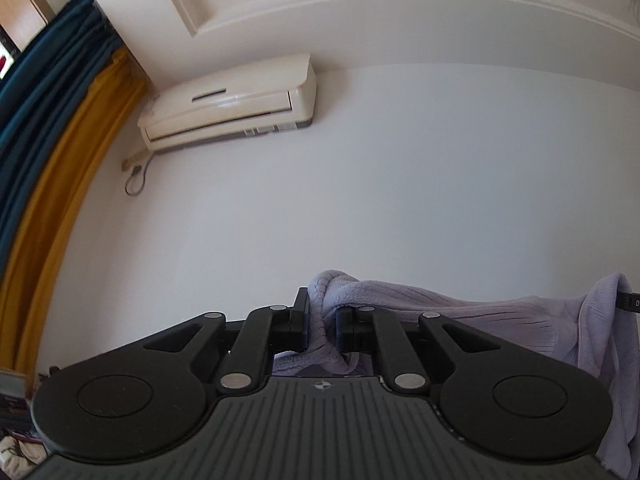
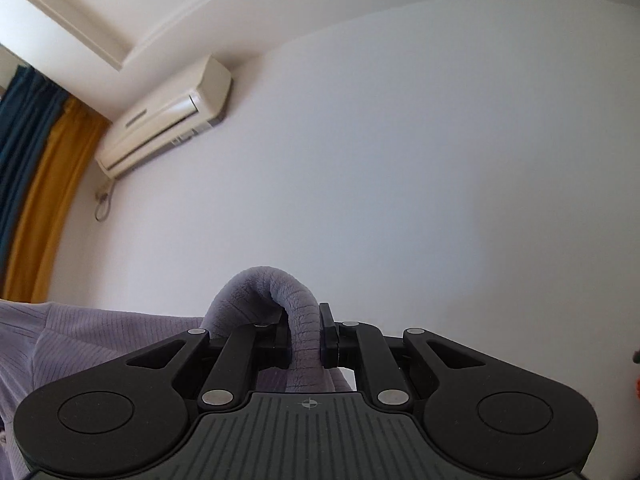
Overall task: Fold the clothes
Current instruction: 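Grasp the garment with the left tool and lift it high with both tools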
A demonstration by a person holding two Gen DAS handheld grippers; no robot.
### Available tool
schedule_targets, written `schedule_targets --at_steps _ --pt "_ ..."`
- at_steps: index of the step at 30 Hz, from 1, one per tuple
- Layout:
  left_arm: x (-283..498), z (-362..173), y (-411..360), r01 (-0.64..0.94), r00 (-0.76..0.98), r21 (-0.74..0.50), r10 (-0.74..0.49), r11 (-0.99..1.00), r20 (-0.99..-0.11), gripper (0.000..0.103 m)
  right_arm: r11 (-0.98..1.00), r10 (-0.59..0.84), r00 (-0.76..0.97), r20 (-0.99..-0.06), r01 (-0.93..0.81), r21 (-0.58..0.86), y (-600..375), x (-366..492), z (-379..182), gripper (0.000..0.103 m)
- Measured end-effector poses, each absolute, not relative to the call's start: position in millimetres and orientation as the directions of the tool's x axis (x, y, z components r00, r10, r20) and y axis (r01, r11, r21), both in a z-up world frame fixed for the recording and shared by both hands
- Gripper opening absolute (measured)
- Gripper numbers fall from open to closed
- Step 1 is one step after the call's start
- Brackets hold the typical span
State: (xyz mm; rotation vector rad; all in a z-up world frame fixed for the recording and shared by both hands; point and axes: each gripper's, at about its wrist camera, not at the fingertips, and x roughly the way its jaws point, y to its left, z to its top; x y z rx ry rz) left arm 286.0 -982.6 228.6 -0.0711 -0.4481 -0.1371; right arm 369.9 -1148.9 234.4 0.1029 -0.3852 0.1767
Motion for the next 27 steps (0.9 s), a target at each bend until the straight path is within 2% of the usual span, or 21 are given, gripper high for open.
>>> schedule_targets --at_steps 9,13,15,19,22,25,27 --pt "199 303 -983 0.049 0.82 -0.045 -0.015 0.998 0.572 0.011 0.903 0.333 0.748 0.574 -0.429 0.034 -1216 319 285 0.01" --pt "194 318 -991 -0.004 0.828 -0.051 0.032 0.999 0.559 0.012 0.869 0.38 0.722 0.578 -0.493 0.044 -1240 326 299 0.01" --pt "207 318 -986 -0.028 0.856 -0.065 0.057 0.998 0.515 0.012 0.855 0.406 0.742 0.534 -0.515 0.065 -1240 342 298 0.01" --pt "258 297 -932 -0.077 0.93 -0.098 0.107 0.992 0.352 0.012 0.861 0.43 0.818 0.382 -0.499 0.098 -1220 395 278 0.01" --pt "321 260 -863 -0.14 0.961 -0.092 0.157 0.986 0.226 0.012 0.883 0.422 0.876 0.233 -0.456 0.113 -1195 448 251 0.01" --pt "388 217 -791 -0.175 0.974 -0.058 0.182 0.983 0.135 0.012 0.914 0.383 0.919 0.089 -0.391 0.109 -1166 503 221 0.01" --pt "434 192 -764 -0.172 0.982 -0.064 0.177 0.983 0.071 0.012 0.94 0.332 0.943 0.024 -0.333 0.072 -1146 537 202 0.01"
